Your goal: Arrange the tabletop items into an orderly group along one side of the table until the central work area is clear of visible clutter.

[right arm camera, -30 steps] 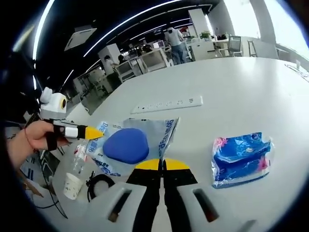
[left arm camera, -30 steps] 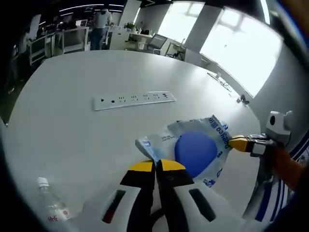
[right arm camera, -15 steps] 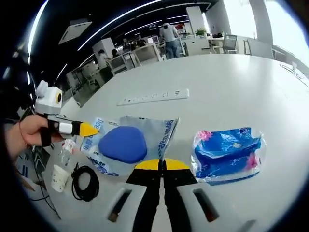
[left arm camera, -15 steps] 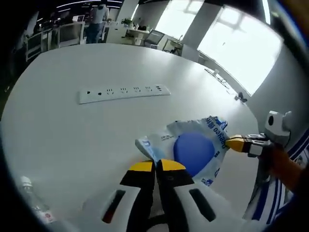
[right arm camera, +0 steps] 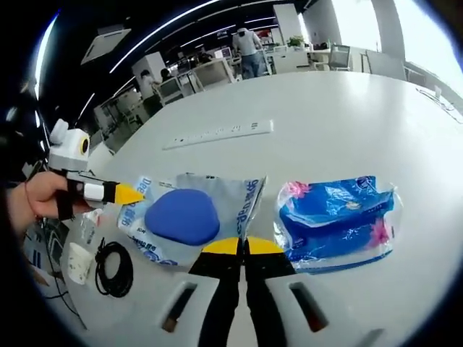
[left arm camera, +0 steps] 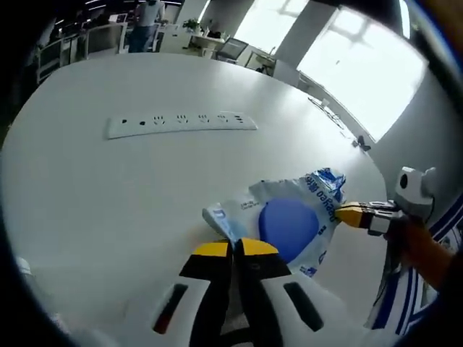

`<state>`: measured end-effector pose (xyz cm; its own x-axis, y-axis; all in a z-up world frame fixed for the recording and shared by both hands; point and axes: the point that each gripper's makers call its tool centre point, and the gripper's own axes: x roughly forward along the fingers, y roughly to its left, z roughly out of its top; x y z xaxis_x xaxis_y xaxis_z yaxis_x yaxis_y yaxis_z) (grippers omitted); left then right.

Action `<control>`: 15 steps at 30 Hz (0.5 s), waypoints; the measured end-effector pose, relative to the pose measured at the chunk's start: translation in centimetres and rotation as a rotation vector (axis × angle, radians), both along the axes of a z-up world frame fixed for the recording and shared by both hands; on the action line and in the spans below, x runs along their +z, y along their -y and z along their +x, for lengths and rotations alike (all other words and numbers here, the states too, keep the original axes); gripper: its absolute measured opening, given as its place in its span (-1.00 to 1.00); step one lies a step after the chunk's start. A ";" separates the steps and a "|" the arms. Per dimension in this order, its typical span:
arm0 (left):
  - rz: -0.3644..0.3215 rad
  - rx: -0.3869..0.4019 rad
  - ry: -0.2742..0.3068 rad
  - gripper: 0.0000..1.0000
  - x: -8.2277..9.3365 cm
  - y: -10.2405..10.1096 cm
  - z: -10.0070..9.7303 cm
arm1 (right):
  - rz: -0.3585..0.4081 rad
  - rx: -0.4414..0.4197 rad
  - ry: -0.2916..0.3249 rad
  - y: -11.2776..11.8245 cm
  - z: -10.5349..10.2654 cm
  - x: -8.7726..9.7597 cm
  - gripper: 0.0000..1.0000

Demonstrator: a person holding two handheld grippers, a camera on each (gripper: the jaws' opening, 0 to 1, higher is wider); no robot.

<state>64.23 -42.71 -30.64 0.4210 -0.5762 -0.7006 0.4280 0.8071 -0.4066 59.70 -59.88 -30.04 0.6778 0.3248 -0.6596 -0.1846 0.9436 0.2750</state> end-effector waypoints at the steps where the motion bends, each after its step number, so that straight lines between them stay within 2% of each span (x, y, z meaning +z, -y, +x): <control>1: 0.001 -0.002 -0.003 -1.00 -0.1 0.0 0.0 | -0.001 -0.001 -0.001 0.0 0.0 0.0 -1.00; 15: -0.010 -0.004 -0.023 -0.99 -1.2 0.2 0.1 | -0.002 -0.007 -0.019 0.2 0.2 -1.0 -1.00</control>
<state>64.36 -42.91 -31.80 0.4031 -0.5844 -0.7043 0.4215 0.8016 -0.4240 59.86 -60.08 -31.07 0.6677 0.3182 -0.6730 -0.1724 0.9456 0.2760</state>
